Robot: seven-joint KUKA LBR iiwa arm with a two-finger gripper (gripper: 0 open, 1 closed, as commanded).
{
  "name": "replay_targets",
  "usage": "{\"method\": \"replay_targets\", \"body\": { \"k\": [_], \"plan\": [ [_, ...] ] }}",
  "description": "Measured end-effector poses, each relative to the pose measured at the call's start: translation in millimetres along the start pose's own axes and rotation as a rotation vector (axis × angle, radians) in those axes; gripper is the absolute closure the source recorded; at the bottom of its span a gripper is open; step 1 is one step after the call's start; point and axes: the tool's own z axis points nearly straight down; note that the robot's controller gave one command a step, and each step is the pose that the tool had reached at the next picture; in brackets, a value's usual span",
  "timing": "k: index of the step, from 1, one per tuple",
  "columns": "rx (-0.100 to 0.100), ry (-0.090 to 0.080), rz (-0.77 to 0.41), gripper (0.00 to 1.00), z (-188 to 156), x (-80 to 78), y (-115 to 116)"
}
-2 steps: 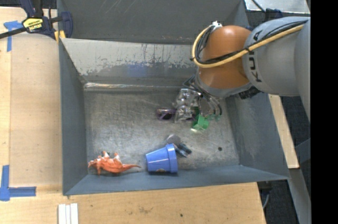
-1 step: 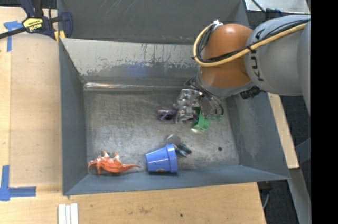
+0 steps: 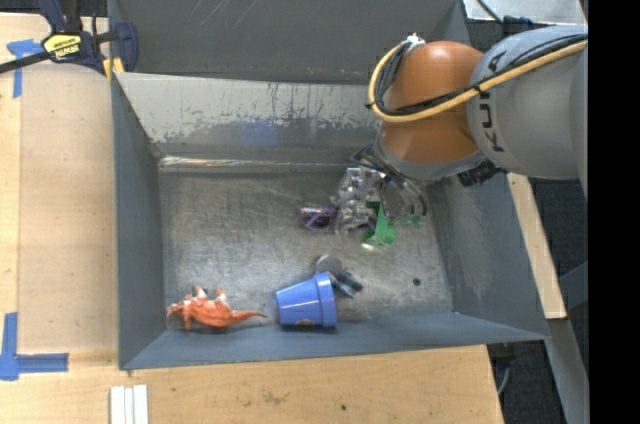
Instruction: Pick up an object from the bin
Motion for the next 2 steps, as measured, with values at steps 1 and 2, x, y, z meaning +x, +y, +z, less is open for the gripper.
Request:
{"method": "replay_targets", "body": {
  "k": [1, 2],
  "plan": [
    [0.0, 0.005, 0.001, 1.0, -20.3, 1.1, 0.0],
    [0.0, -0.003, 0.001, 1.0, -42.2, -0.9, 0.0]
  ]
}}
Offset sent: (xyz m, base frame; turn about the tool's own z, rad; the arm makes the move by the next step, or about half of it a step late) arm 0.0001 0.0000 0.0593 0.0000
